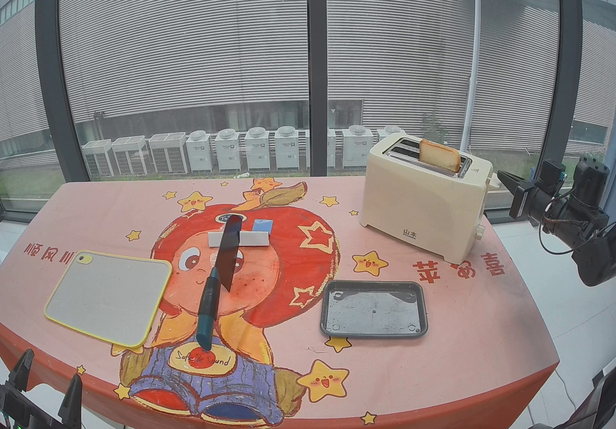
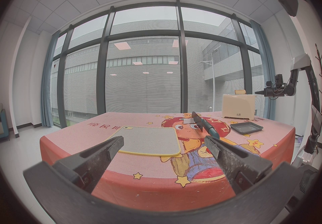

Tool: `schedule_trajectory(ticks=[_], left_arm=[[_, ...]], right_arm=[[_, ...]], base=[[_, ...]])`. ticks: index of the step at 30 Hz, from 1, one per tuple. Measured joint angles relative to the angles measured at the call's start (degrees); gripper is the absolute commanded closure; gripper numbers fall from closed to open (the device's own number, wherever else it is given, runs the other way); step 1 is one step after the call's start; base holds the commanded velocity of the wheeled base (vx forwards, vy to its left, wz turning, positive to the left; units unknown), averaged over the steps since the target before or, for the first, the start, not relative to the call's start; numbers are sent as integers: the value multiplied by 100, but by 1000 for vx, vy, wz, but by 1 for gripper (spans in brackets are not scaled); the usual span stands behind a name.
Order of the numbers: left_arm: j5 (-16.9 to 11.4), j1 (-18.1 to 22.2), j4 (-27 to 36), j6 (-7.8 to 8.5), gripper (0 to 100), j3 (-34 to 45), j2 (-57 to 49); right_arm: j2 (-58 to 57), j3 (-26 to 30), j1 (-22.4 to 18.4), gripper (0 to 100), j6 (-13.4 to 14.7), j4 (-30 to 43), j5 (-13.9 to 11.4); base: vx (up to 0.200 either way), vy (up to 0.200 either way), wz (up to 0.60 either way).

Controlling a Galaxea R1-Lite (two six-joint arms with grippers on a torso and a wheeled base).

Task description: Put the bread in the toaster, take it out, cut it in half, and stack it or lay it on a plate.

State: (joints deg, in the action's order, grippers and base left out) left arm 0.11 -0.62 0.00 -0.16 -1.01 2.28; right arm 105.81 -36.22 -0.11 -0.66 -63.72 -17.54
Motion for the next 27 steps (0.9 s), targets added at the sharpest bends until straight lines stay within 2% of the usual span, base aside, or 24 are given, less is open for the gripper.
schedule_trajectory(ticks=[27], left_arm=[[0,2,0,0,0,0,0]], right_arm=[[135,83,11,100,-32,-2,-2]], base=[[0,0,0]])
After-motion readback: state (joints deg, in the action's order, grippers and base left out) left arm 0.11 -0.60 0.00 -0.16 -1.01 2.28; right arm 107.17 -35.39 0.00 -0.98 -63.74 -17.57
